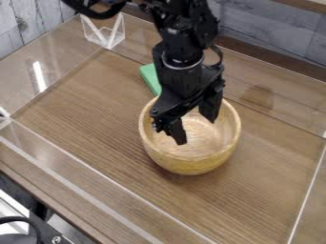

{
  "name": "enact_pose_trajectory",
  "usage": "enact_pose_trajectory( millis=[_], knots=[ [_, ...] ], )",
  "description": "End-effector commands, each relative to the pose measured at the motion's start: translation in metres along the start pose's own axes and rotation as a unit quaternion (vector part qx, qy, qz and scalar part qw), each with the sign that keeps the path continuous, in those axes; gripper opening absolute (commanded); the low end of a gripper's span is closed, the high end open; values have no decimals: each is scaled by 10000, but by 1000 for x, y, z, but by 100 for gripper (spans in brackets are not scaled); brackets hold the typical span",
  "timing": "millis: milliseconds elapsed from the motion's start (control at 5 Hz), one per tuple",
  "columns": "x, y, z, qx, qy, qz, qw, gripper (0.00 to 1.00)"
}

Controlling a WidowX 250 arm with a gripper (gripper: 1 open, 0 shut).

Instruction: Put green object into wooden bowl

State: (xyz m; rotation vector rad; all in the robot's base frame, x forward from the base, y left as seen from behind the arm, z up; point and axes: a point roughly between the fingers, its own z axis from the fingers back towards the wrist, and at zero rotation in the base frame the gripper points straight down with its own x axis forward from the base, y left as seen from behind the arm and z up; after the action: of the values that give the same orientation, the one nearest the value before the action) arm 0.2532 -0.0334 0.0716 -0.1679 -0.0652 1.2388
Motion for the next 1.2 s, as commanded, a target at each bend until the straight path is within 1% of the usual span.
enact_pose_trajectory(
  millis=[0, 400, 600, 800, 1000],
  knots=[
    [9, -11, 7, -211, -55, -90, 9997, 100],
    [24, -10, 1, -209, -6, -186, 9996, 100],
    [31, -5, 2, -211, 37, -355, 9991, 100],
    [40, -8, 16, -249, 123, -402, 9988, 100],
    [59, -16, 33, -370, 169, -212, 9989, 100]
  ],
)
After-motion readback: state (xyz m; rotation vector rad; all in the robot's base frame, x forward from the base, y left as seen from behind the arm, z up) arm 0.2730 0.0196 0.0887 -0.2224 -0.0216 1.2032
